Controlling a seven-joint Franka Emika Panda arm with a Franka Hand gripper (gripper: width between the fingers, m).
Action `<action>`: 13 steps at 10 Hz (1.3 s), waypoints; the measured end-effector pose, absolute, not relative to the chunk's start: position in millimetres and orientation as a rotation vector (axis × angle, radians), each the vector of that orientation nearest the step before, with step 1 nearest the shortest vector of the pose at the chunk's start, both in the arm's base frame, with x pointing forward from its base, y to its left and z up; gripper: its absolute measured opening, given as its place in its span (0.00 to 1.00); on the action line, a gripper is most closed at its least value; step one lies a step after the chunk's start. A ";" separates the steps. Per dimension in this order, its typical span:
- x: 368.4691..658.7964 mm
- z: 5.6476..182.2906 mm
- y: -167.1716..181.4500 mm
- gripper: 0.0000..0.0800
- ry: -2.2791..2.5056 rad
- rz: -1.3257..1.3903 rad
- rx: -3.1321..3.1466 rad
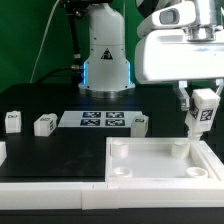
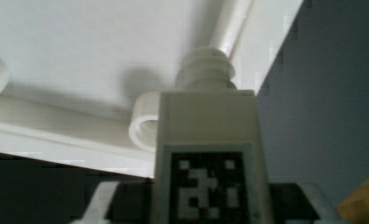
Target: Assemble one leg
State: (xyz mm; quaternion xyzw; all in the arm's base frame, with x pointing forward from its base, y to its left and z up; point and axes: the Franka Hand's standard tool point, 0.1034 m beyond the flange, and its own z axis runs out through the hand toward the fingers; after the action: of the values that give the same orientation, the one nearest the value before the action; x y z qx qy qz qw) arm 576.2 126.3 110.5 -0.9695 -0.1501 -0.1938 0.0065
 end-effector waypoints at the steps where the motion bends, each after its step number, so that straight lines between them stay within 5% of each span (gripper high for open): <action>1: 585.7 110.6 122.3 0.36 -0.523 -0.619 -3.033; 5: 621.7 108.0 106.9 0.36 -0.596 -0.625 -3.044; 13: 621.1 104.2 112.8 0.36 -0.573 -0.754 -3.011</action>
Offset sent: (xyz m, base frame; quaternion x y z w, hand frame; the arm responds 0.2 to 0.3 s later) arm 0.0391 -0.0060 -0.0025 0.0290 -0.0215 -0.0249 0.9990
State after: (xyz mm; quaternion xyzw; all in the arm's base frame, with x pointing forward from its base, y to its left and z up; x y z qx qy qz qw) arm 621.1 112.8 104.2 -0.9539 -0.1814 -0.2388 -0.0075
